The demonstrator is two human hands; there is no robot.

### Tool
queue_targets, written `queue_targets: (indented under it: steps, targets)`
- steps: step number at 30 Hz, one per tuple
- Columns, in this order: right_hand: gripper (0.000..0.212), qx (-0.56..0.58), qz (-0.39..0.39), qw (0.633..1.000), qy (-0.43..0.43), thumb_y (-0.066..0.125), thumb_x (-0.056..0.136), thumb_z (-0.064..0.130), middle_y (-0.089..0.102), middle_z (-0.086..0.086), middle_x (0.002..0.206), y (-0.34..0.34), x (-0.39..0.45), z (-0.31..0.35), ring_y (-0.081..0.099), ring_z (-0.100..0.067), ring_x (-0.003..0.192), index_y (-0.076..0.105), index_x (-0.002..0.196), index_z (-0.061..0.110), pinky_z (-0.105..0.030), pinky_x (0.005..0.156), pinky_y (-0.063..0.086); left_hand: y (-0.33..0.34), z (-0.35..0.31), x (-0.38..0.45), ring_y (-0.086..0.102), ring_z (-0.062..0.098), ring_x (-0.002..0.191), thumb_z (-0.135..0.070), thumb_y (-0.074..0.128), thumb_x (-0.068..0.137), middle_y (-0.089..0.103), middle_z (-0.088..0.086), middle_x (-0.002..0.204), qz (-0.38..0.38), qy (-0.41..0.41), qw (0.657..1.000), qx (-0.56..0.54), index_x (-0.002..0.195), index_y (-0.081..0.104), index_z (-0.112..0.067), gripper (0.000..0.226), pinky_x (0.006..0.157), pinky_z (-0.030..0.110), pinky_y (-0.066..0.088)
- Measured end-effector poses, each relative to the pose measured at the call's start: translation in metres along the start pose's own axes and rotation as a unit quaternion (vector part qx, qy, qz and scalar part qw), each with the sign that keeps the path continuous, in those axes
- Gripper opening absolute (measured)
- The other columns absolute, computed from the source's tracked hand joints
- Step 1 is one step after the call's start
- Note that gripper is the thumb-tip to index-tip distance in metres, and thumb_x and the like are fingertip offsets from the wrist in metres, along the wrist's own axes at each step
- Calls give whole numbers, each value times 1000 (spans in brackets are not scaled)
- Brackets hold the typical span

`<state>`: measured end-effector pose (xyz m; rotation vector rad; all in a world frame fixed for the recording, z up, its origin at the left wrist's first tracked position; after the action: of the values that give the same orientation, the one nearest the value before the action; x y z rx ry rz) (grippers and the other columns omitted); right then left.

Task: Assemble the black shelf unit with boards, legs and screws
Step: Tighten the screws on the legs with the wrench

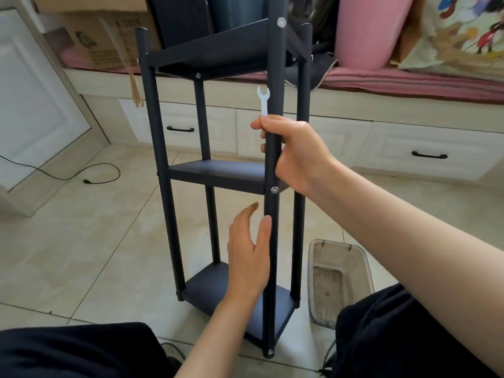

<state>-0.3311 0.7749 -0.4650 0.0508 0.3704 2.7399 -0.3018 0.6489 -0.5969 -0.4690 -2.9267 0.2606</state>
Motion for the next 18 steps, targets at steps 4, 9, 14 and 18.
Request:
queue_targets:
  steps: [4,9,14,18]
  targets:
    - [22,-10,20,1000,-20,61,93,13,68,9,95,26,-6,2,53,-9,100,74,76,18,-30,95,40,-1,-9,-7,56,8,69,-57,54,94,59,-12,81,-22,14,999,-45,100,51,-52,8,62,20,48]
    - [20,-19,53,998,-31,58,96,15,67,11,98,44,-9,6,54,-9,104,73,82,17,-32,102,39,-22,-11,-7,56,20,65,-46,55,99,57,0,76,-79,23,995,-55,98,53,-53,7,56,31,50]
    - [23,-50,75,994,-60,57,97,16,70,20,82,52,-8,16,57,-6,91,73,81,19,-28,89,42,-40,-12,-9,51,3,64,-38,59,98,57,-6,78,-116,39,992,-39,107,60,-37,9,57,14,44]
    - [24,-92,94,990,-56,59,96,20,71,16,90,54,-7,15,57,-15,104,75,80,23,-36,97,45,-43,-8,-8,50,6,64,-32,61,100,57,-3,79,-112,28,992,-48,107,62,-33,8,58,19,44]
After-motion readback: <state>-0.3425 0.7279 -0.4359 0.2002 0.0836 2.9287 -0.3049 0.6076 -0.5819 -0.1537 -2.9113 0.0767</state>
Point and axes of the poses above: each hand's wrist, its own x-axis towards the middle knuckle, its own y-axis out of the palm, z = x × y, the point moved 10 cm from there along x, towards the middle knuckle
